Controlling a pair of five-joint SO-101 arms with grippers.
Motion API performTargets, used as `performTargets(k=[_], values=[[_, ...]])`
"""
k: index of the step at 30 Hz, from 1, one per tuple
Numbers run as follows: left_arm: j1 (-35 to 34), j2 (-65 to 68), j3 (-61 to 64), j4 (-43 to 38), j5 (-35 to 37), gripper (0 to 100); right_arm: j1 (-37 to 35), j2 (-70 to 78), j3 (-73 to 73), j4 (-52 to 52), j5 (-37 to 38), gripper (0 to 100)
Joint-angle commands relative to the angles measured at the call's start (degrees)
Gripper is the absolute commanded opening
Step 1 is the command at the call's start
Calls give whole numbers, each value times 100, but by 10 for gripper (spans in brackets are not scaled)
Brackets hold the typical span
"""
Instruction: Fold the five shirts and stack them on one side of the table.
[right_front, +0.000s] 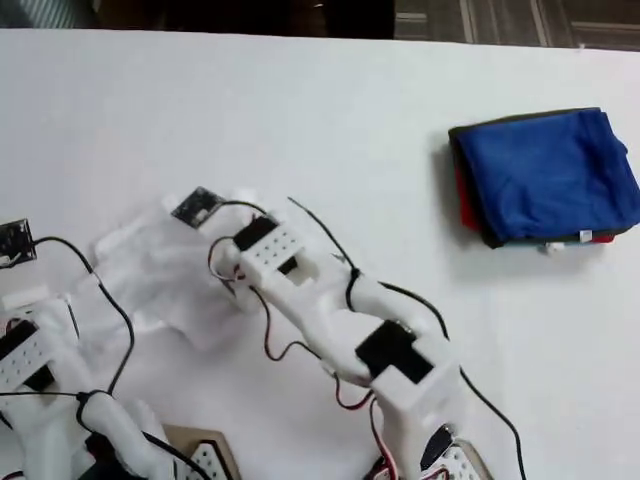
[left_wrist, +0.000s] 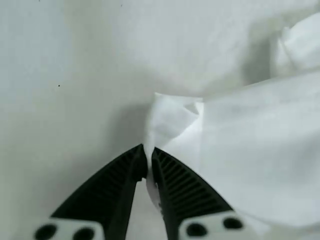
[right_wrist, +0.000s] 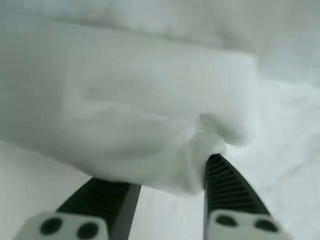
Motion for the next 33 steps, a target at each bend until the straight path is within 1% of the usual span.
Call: performTargets(k=[1, 4, 6, 7, 12, 16, 18, 20, 25, 26, 28, 30, 33], values=[[-62, -79, -31, -88, -44, 26, 22, 84, -316, 66, -53, 141], [-62, -79, -31, -97, -53, 26, 110, 92, -325, 66, -53, 5], [-62, -79, -31, -105, -53, 26, 259, 13, -334, 163, -9, 35], [-62, -79, -31, -105, -53, 26, 365, -40, -334, 198, -9, 19], [-26, -88, -48, -70, -44, 26, 1182, -611, -334, 479, 0, 19], [343, -88, -127, -35, -44, 26, 1815, -1305, -334, 708, 9, 19], [633, -88, -330, 220, -9, 26, 2009, -1657, -334, 831, 18, 19], [1037, -88, -734, 668, 105, 26, 2141, -2000, -325, 963, 220, 19], [1960, -88, -2563, 2233, 1477, 26, 2431, -2730, -325, 1262, 686, 19], [2119, -88, -2941, 2488, 1697, 26, 2492, -2844, -325, 1332, 765, 19], [2365, -88, -3591, 2901, 1916, 26, 2545, -2993, -299, 1490, 870, 19], [2435, -88, -3952, 3103, 1978, 26, 2510, -3020, -202, 1534, 879, 19], [2426, -53, -4004, 3103, 1943, 27, 2413, -3020, 35, 1323, 835, 33]])
